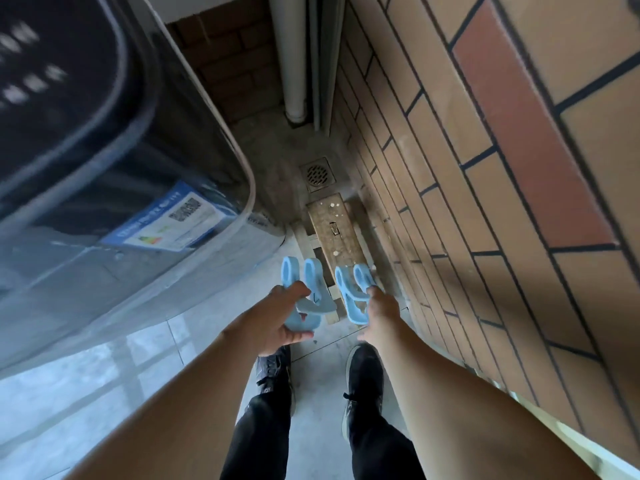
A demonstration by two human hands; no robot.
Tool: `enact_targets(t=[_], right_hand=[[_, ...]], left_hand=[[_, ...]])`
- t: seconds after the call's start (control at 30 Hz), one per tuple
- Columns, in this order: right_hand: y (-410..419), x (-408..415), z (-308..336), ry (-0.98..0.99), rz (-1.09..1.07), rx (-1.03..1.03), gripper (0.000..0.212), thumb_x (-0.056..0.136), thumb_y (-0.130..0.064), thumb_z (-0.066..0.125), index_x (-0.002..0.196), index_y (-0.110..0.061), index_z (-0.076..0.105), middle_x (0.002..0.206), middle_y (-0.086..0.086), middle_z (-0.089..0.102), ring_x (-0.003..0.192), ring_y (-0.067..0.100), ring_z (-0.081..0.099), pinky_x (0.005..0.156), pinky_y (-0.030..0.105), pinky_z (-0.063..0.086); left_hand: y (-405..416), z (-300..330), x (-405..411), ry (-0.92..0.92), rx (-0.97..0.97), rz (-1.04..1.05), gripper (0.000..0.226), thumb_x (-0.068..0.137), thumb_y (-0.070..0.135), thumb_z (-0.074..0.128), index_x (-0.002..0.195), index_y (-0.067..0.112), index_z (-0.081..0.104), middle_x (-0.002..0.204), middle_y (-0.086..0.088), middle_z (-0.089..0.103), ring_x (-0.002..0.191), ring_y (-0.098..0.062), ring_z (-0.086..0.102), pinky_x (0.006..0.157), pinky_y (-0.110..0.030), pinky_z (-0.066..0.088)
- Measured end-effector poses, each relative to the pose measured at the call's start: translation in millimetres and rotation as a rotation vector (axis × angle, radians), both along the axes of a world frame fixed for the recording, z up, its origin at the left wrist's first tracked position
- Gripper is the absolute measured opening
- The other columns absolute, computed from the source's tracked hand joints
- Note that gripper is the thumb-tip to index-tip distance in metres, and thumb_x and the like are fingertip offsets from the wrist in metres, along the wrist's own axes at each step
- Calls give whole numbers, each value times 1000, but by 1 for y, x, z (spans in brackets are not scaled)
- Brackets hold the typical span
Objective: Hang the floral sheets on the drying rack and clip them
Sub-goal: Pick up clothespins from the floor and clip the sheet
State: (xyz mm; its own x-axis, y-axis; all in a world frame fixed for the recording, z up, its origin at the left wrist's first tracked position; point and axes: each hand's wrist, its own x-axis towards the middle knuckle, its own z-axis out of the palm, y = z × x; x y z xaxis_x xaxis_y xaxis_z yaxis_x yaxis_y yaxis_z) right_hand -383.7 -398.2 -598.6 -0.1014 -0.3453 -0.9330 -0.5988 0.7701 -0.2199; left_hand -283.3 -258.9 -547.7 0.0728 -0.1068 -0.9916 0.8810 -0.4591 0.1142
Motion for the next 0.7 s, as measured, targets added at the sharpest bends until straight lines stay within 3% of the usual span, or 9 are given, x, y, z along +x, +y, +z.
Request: enact_targets(t=[0.07, 0.17, 0.33, 0.43, 0.5, 0.6, 0.7], right_hand=[[-1, -4, 31, -41, -33, 32, 49, 88, -30, 53, 133, -12, 48, 132, 15, 52, 110, 35, 58, 75, 46, 55], [-4, -5, 94, -76, -65, -10, 46, 82, -32, 67, 121, -13, 52, 117, 13, 53, 103, 30, 58, 76, 46, 57], [4, -9, 208, -2, -116, -98, 66, 66, -42, 77, 114, -12, 44, 101, 9, 56, 92, 26, 59, 74, 37, 53], [13, -16, 272, -119, -71, -6, 72, 59, -50, 73, 118, -17, 48, 110, 10, 54, 98, 30, 60, 63, 36, 56], [16, -16, 304, -239, 27, 61, 55, 72, -47, 67, 119, -23, 56, 121, 10, 52, 102, 32, 59, 67, 40, 58], [27, -19, 356, -266, 141, 88, 35, 81, -44, 65, 110, -26, 59, 122, 6, 47, 98, 24, 56, 62, 32, 54], [53, -27, 390, -271, 218, 96, 40, 74, -47, 70, 106, -26, 59, 122, 3, 49, 104, 20, 56, 60, 27, 50]], left_hand=[[2, 30, -3, 17, -20, -13, 28, 93, 31, 60, 115, 18, 46, 115, -18, 54, 99, -35, 63, 87, -51, 56], [5, 86, -5, 19, -59, 38, 38, 92, 35, 63, 120, 18, 43, 120, -20, 51, 93, -34, 64, 82, -49, 58], [18, 193, -15, 11, -90, 99, 36, 85, 37, 72, 107, 12, 56, 121, -21, 54, 99, -34, 63, 88, -48, 56], [39, 259, -34, -38, -99, 174, 34, 82, 33, 74, 104, 11, 60, 125, -18, 58, 104, -29, 62, 91, -42, 55], [50, 287, -52, -92, -75, 225, 29, 82, 28, 73, 101, 11, 59, 122, -15, 59, 105, -27, 62, 93, -39, 54], [74, 340, -89, -156, -57, 380, 29, 82, 21, 74, 104, 8, 59, 117, -14, 60, 108, -27, 62, 92, -37, 54], [103, 372, -125, -202, -74, 486, 38, 79, 17, 74, 112, 5, 60, 109, -13, 56, 93, -25, 57, 93, -37, 52]])
